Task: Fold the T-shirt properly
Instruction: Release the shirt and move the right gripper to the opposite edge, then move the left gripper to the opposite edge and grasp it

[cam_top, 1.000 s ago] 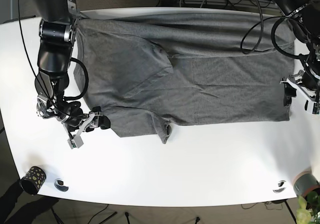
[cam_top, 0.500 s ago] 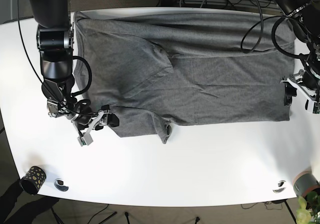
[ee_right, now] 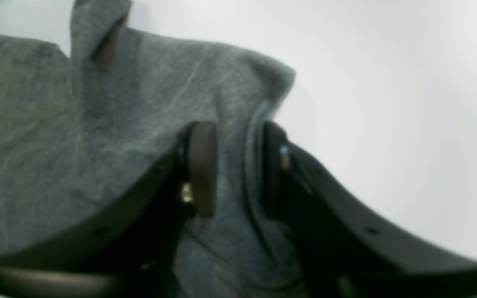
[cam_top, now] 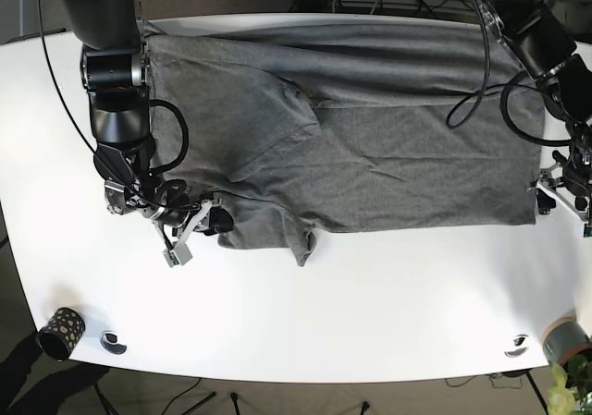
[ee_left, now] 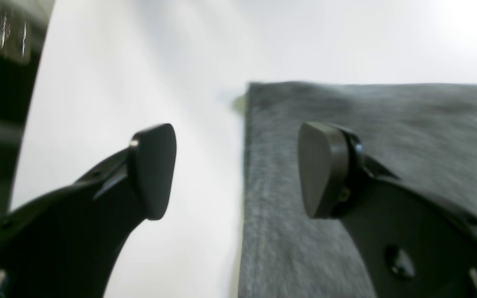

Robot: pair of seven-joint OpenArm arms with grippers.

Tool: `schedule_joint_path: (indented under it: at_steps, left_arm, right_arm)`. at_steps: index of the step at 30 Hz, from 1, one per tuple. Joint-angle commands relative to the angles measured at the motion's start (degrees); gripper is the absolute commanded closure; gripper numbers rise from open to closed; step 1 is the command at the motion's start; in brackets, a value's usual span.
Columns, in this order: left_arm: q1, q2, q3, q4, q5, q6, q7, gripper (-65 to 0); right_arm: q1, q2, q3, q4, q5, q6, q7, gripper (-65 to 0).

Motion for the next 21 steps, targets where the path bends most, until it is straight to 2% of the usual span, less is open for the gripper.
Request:
schedule_joint_path:
  at_steps: [1,4,6,14,21]
  left_arm:
    - [-4.25,-1.16,-0.01,-3.89,0.91,1.04,-3.43,-43.3]
    - [-7.41,-1.33,-0.01,-11.72,2.93,2.35,-7.38,-43.3]
    - [-9.35,-1.33,-0.01,-16.38,3.72,2.97,-10.20,-43.3]
    - [-15.06,-2.21,-0.01,-32.82,7.50,3.85,-19.96,-43.3]
    - [-16.73,-2.83,-0.01,-40.29,7.85,3.94,-23.03,-43.3]
  right_arm:
    - [1.38,0.58,0.03,0.69,-0.08,0.17,-0.10,-11.6]
    - [1.46,0.49,0.03,0.69,-0.08,0.17,-0.10,-3.2]
    - [1.46,0.49,0.03,0.69,-0.08,0.17,-0.10,0.0]
    - [1.46,0.76,0.03,0.69,-0.08,0.17,-0.10,0.0]
    - [1.02,0.76,0.03,4.82,-0.08,0.17,-0.36,0.0]
